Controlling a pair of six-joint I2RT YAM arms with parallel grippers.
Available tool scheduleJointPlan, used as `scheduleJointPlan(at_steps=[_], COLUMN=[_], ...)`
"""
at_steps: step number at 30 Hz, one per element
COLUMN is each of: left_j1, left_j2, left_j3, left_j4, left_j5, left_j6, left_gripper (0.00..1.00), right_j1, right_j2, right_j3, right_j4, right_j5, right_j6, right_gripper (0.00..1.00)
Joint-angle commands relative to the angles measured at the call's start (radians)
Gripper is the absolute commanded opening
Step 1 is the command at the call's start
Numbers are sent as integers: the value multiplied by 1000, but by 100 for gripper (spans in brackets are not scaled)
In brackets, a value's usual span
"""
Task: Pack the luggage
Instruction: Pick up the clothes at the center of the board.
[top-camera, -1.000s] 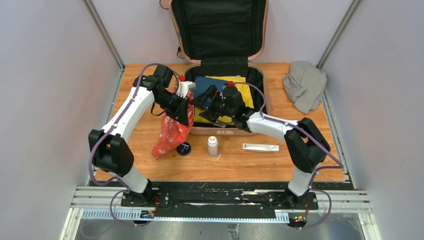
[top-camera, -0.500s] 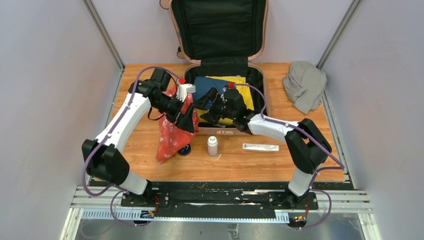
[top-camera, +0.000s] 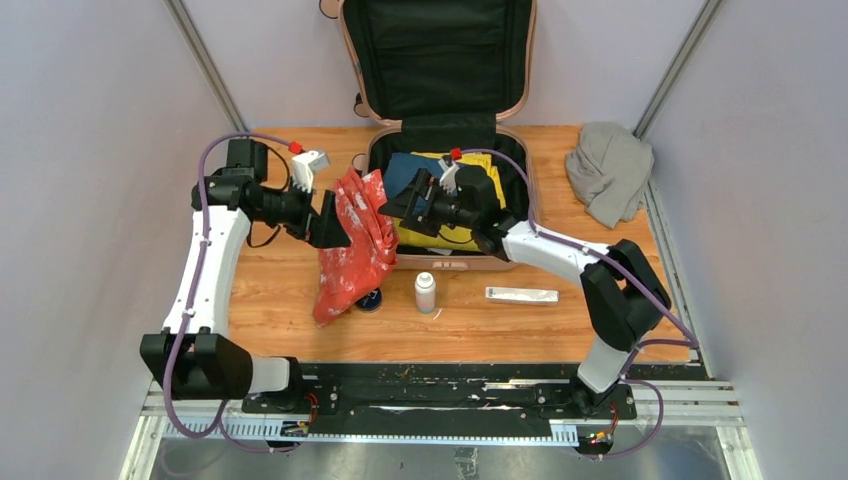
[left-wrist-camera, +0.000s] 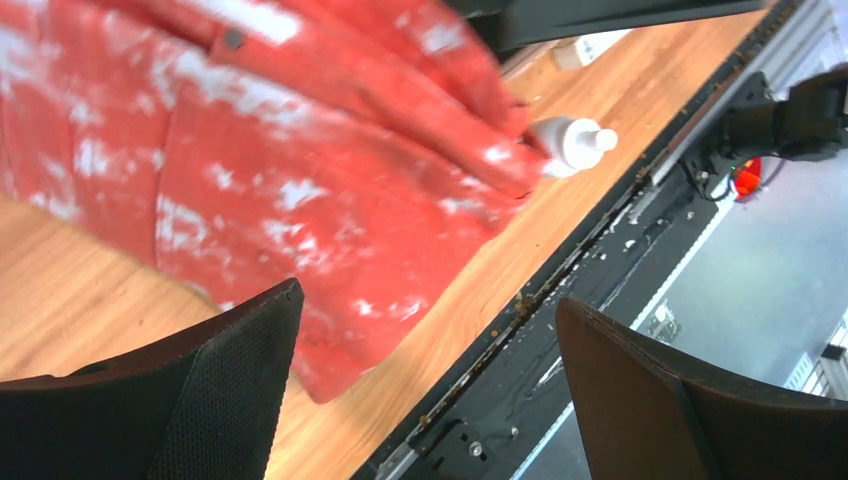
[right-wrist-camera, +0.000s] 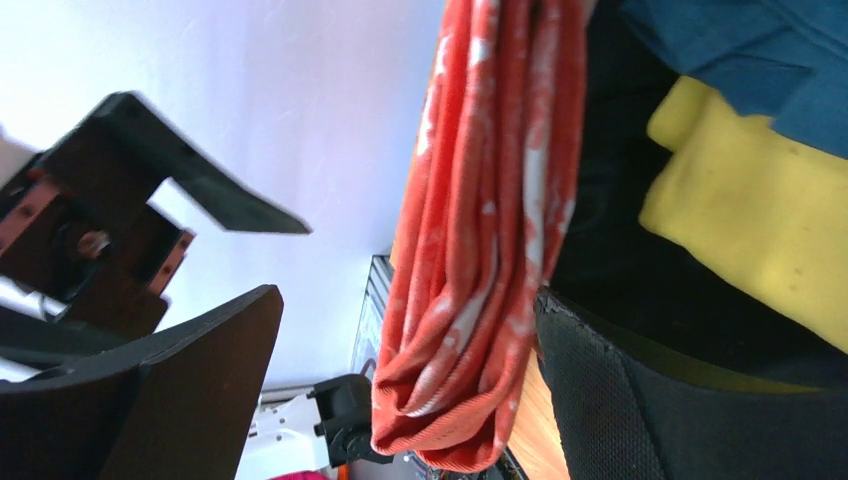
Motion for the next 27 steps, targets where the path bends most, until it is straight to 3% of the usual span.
scheduleJointPlan(at_steps=[1, 5, 11, 15, 17, 21, 24, 27], left_j1=[76, 105, 127, 127, 126, 125, 124, 123], left_j2=[44, 82, 76, 76, 84, 91, 92, 95], left_j3=[-75, -158, -286, -360, -384, -422, -442, -446], left_j4=[-5, 13, 129, 238, 292, 371, 405, 426], left_j5=[-54, -116, -193, -239, -254, -275, -281, -280], left_j6=[57, 128, 152, 110, 82, 52, 45, 36], left_gripper=[100, 97, 94, 93, 91, 89, 89, 89], right_j1=[-8, -4, 20, 33, 42, 60, 70, 69], right_j2=[70, 144, 115, 124, 147, 103, 43, 27], right_j3=[70, 117, 249, 267, 296, 353, 342, 327], right_j4=[18, 37, -355, -324, -386, -623, -679, -668], right_j5=[-154, -220, -91, -138, -154, 29, 151, 132], right_j6=[-60, -30, -291, -278, -293, -454, -528, -526], right_gripper=[100, 100, 100, 100, 100, 100, 100, 100])
